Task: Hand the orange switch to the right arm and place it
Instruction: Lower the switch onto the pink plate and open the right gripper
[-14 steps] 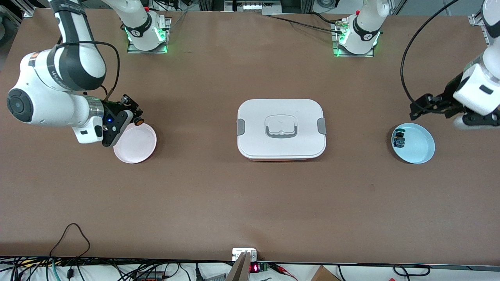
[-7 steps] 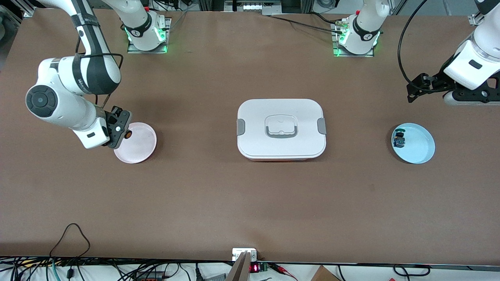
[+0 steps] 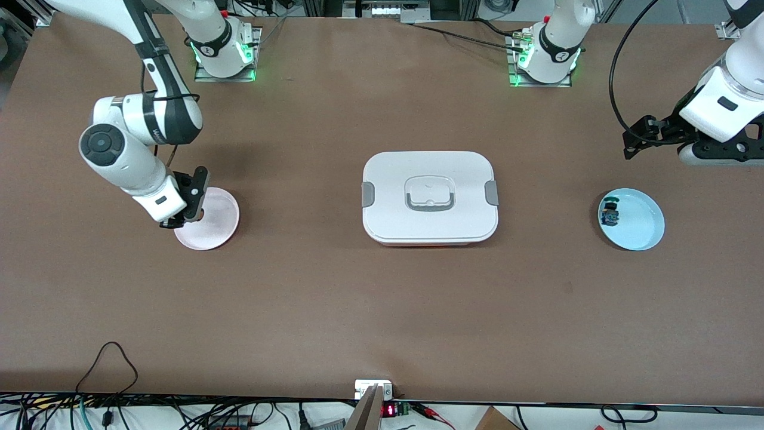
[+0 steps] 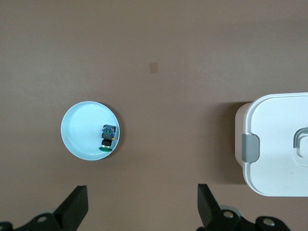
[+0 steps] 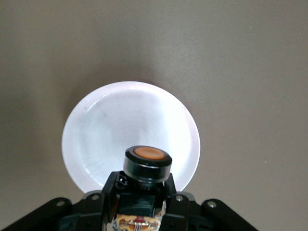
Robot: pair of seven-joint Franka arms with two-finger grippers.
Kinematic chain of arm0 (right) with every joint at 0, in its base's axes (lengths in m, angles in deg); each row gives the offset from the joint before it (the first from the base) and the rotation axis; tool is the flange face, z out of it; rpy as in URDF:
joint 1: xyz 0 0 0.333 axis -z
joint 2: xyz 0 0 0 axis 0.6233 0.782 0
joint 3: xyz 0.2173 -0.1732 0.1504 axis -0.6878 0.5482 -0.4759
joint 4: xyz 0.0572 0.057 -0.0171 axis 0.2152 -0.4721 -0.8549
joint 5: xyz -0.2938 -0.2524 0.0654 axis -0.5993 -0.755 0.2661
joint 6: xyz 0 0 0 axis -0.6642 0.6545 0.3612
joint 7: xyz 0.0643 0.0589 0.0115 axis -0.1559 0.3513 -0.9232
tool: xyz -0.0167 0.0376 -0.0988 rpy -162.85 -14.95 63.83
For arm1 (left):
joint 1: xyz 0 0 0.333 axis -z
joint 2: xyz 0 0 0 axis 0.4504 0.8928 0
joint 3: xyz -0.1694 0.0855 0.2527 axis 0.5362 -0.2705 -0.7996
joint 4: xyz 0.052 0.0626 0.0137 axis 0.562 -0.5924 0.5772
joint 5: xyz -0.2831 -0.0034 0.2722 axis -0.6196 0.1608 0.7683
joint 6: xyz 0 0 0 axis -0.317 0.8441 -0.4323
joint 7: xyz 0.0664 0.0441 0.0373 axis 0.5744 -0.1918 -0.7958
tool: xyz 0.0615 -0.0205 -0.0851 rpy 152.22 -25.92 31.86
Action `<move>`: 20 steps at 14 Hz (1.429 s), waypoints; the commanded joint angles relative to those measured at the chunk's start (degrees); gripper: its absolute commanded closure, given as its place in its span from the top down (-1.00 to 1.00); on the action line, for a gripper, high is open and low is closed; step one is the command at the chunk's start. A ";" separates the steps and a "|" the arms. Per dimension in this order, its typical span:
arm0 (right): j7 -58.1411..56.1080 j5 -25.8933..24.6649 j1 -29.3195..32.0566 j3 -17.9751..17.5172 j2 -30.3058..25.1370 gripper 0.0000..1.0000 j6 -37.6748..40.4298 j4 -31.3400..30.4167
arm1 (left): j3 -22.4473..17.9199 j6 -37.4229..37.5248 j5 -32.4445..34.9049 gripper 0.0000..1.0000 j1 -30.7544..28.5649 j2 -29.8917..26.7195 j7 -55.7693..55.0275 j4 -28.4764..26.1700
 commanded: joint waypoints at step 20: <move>-13.22 -1.10 3.65 -0.72 3.53 1.00 -15.53 -8.36 | -0.29 1.03 0.48 1.00 0.75 1.01 0.70 1.96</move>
